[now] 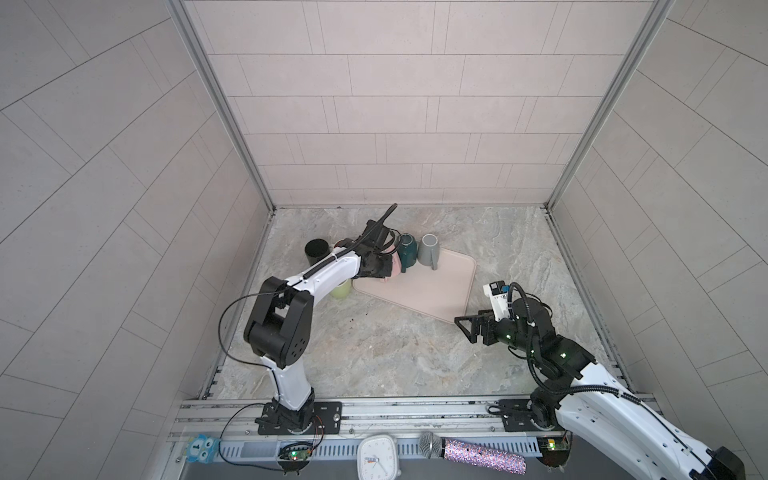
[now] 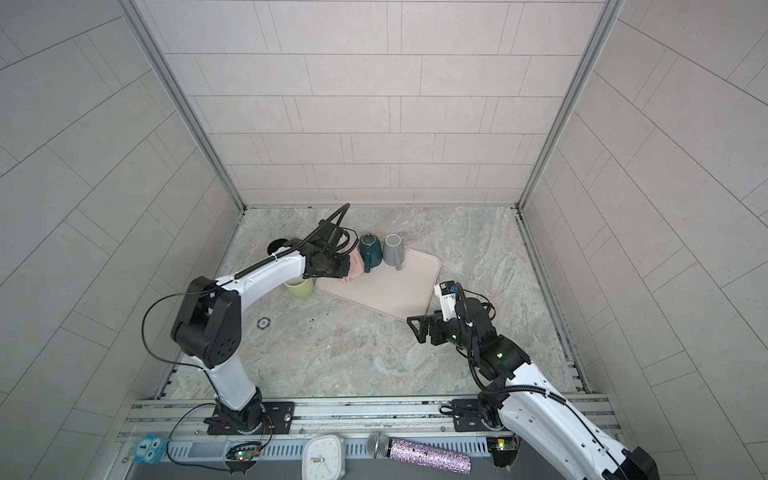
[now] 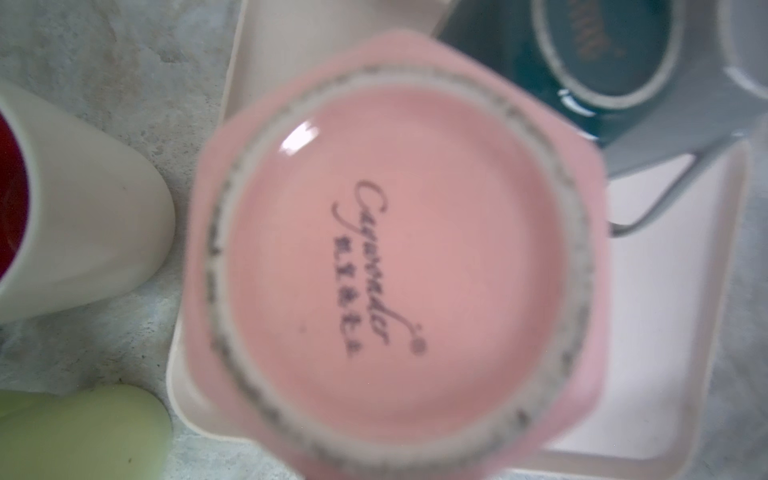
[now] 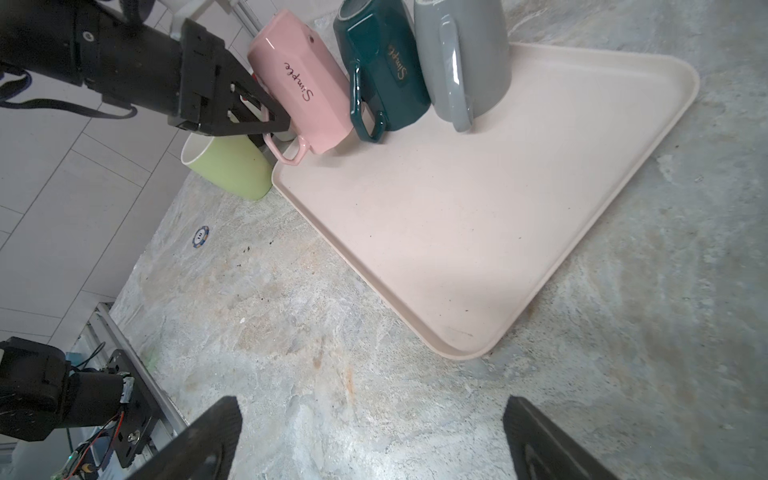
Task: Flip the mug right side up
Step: 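Lift the pink mug off the tray with the left gripper while the right gripper approaches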
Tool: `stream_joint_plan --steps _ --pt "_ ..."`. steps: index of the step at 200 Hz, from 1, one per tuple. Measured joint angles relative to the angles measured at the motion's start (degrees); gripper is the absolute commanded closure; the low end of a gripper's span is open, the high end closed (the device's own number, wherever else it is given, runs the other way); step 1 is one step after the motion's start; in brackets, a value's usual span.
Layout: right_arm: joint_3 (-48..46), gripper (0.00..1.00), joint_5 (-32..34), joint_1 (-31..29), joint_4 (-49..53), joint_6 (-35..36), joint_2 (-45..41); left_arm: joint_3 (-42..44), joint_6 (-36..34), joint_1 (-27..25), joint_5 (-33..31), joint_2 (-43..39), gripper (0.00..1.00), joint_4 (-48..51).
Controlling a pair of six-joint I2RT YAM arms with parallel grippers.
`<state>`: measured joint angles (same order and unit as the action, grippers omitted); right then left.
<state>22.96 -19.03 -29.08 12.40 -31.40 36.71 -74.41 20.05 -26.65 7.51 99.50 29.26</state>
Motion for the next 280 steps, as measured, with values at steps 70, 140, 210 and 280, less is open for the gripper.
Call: stream_joint_plan --steps 70,140,210,280 --pt "-1.16 0.01 -4.46 0.00 -12.28 -4.96 2.54 4.70 2.16 -1.57 9.05 -10.62 1.00 -6.47" --pt "-0.24 0.28 -10.64 0.20 -31.98 -11.63 14.62 8.50 9.11 -4.22 16.24 -16.59 1.00 -17.18" --pt "6.29 0.39 -15.63 1.49 -51.82 -18.27 27.67 15.08 14.64 -5.86 19.71 -22.23 1.00 -28.39" --pt "10.34 0.51 -20.17 2.14 -64.81 -25.33 36.89 17.68 19.45 -5.99 22.34 -24.20 1.00 -38.36"
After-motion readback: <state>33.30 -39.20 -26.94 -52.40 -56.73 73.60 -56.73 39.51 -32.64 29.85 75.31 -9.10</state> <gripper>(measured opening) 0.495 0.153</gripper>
